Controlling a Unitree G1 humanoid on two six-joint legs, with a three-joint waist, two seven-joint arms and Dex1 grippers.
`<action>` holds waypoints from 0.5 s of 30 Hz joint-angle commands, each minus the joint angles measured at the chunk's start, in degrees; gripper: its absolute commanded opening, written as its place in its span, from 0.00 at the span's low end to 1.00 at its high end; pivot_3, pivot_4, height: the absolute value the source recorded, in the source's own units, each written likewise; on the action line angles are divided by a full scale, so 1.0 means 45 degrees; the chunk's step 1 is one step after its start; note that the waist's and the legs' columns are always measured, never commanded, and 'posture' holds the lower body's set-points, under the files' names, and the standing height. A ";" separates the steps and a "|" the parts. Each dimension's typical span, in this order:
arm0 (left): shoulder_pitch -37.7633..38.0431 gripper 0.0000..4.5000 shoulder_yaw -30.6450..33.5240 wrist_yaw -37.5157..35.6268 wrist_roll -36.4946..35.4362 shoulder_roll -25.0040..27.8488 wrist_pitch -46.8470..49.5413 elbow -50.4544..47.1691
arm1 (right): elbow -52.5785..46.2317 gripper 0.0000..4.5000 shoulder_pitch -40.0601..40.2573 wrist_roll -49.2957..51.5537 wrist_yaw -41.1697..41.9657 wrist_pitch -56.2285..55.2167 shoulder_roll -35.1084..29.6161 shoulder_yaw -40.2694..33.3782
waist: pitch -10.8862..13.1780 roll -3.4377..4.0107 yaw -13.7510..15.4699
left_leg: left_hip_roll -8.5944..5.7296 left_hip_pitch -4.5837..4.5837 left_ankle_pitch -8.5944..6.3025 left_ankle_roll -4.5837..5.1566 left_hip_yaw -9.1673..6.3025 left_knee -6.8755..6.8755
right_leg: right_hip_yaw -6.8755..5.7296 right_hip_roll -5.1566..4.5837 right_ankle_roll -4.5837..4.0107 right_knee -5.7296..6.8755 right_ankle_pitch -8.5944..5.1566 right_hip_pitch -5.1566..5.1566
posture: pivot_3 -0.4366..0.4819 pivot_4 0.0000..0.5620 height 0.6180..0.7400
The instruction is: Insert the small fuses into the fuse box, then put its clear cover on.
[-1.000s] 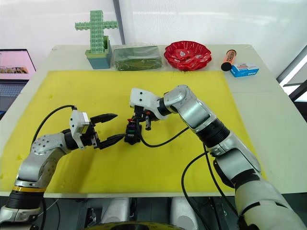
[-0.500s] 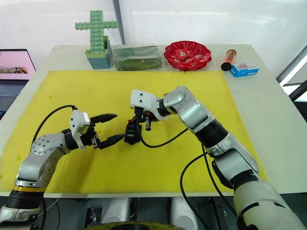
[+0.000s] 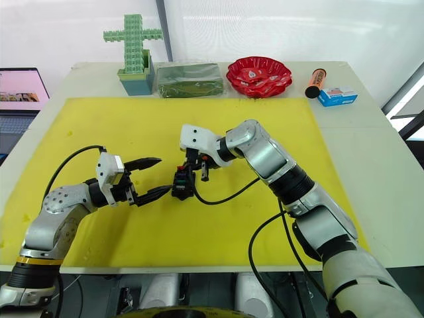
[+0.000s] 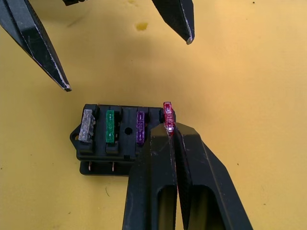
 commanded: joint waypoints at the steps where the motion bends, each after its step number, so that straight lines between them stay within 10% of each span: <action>1: -0.0227 1.00 0.0165 -0.0026 0.0036 0.0133 -0.0219 -0.0183 | 0.0018 0.01 -0.0029 -0.0132 -0.0044 -0.0238 0.0133 -0.0254 | 0.0000 0.0000 0.0002 | 0.0000 0.0000 0.0000 0.0000 0.0000 0.0000 | 0.0000 0.0000 0.0000 0.0000 0.0000 0.0000 | 0.48 0.27 1.00; 15: -0.0343 1.00 0.0121 -0.0040 0.0024 0.0132 -0.0134 -0.0240 | 0.0728 0.01 0.0106 -0.0837 -0.0114 -0.1037 0.0153 -0.0014 | -0.0001 -0.0001 -0.0005 | 0.0000 0.0003 0.0000 0.0000 0.0000 -0.0001 | 0.0000 0.0000 0.0000 0.0002 0.0000 0.0001 | 0.48 0.27 1.00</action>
